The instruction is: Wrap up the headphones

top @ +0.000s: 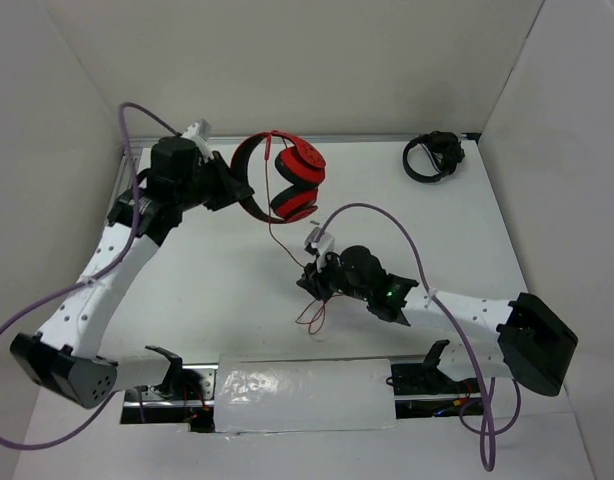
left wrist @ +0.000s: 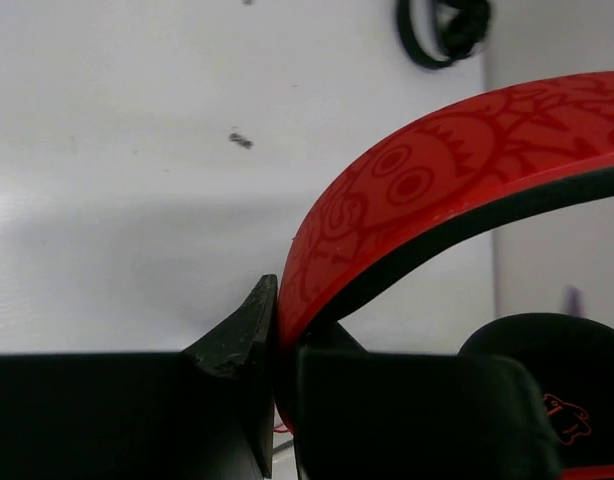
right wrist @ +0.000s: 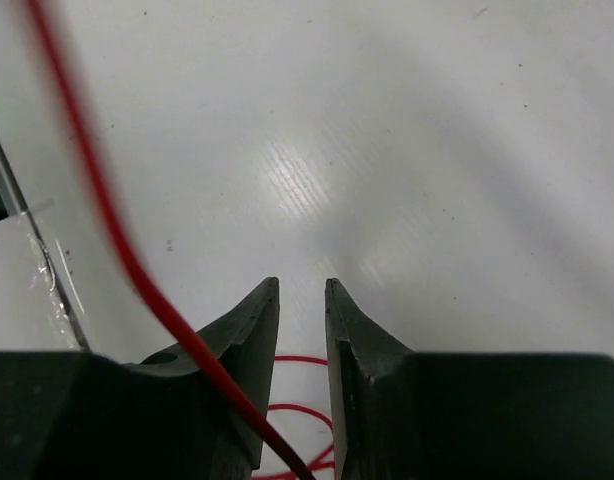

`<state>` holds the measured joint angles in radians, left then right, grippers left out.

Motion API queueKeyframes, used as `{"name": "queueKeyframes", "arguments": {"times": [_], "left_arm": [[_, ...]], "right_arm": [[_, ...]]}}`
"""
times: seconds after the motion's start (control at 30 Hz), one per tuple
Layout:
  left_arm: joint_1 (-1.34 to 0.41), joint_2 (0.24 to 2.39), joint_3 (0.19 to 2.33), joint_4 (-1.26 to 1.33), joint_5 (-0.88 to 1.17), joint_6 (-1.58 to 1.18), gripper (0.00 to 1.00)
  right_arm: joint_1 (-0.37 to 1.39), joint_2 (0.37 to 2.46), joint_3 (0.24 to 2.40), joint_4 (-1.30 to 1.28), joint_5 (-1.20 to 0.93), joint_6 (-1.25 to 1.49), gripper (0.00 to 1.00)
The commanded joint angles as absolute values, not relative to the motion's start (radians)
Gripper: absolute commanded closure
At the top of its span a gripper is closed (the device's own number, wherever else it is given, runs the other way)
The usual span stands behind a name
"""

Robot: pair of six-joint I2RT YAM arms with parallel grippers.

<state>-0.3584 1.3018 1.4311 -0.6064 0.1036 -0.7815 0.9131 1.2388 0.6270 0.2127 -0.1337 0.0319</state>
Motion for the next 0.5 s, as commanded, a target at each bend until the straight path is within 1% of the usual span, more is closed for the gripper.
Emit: {"name": "queueKeyframes", "arguments": {"times": [0.0, 0.07, 0.17, 0.23, 0.27, 0.33, 0.4, 0.47], "left_arm": [[-0.338, 1.210, 1.445, -0.480, 0.247, -0.768, 1.00], [-0.336, 1.158, 1.422, -0.453, 0.348, -0.753, 1.00], [-0.334, 1.085, 1.370, -0.387, 0.466, -0.724, 1.00], [-0.334, 1.042, 1.371, -0.388, 0.517, -0.689, 1.00], [-0.334, 1.042, 1.371, -0.388, 0.531, -0.689, 1.00], [-0.334, 1.026, 1.374, -0.388, 0.561, -0.673, 1.00], [-0.336, 1.020, 1.374, -0.380, 0.592, -0.664, 1.00], [-0.336, 1.025, 1.385, -0.388, 0.641, -0.650, 1.00]], "right_arm": [[0.896, 1.175, 0.526, 0.609, -0.063, 0.101, 0.67], [0.884, 1.196, 0.497, 0.668, -0.101, 0.104, 0.67], [0.859, 1.235, 0.491, 0.705, -0.133, 0.118, 0.75], [0.807, 1.273, 0.505, 0.710, -0.140, 0.147, 0.98], [0.807, 1.273, 0.505, 0.710, -0.150, 0.161, 1.00], [0.737, 1.299, 0.514, 0.715, -0.182, 0.193, 1.00], [0.691, 1.318, 0.509, 0.765, -0.285, 0.238, 1.00], [0.651, 1.325, 0.514, 0.787, -0.316, 0.264, 1.00]]}}
